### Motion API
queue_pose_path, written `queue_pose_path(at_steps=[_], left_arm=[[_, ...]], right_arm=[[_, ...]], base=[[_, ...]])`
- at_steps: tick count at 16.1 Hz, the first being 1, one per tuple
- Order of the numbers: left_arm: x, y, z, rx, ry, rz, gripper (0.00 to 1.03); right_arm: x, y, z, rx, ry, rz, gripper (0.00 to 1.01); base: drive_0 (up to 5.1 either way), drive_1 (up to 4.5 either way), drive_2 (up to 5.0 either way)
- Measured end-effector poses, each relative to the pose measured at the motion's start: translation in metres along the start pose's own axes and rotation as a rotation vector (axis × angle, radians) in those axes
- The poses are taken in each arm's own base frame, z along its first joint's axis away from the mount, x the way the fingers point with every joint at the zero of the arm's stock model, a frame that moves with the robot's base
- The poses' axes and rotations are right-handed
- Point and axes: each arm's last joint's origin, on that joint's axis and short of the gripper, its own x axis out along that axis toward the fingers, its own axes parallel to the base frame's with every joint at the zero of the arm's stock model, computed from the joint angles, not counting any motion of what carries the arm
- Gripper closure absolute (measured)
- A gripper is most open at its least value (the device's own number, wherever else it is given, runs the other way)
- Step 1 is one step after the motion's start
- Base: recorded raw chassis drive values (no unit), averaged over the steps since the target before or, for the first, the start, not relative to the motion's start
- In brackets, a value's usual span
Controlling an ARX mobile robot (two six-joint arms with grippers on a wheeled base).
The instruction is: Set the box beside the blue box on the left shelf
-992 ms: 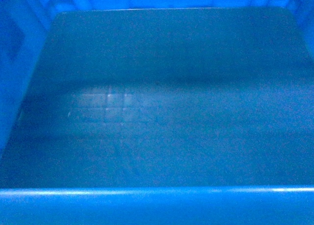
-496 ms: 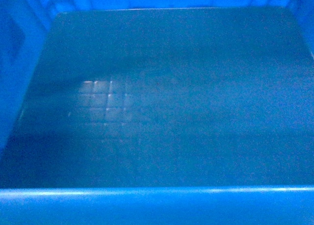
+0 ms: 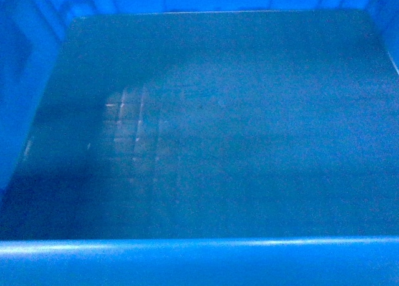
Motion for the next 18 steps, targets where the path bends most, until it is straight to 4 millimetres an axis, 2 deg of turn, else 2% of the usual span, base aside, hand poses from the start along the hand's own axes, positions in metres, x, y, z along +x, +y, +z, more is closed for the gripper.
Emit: queue_pose_path(at_steps=[18], left_arm=[[0.0000, -0.0001, 0.0001, 0.000, -0.001, -0.001, 0.93]], right_arm=[[0.0000, 0.0000, 0.0000, 0.000, 0.000, 0.000, 0.80]], base=[[-1.7, -1.65, -1.7]])
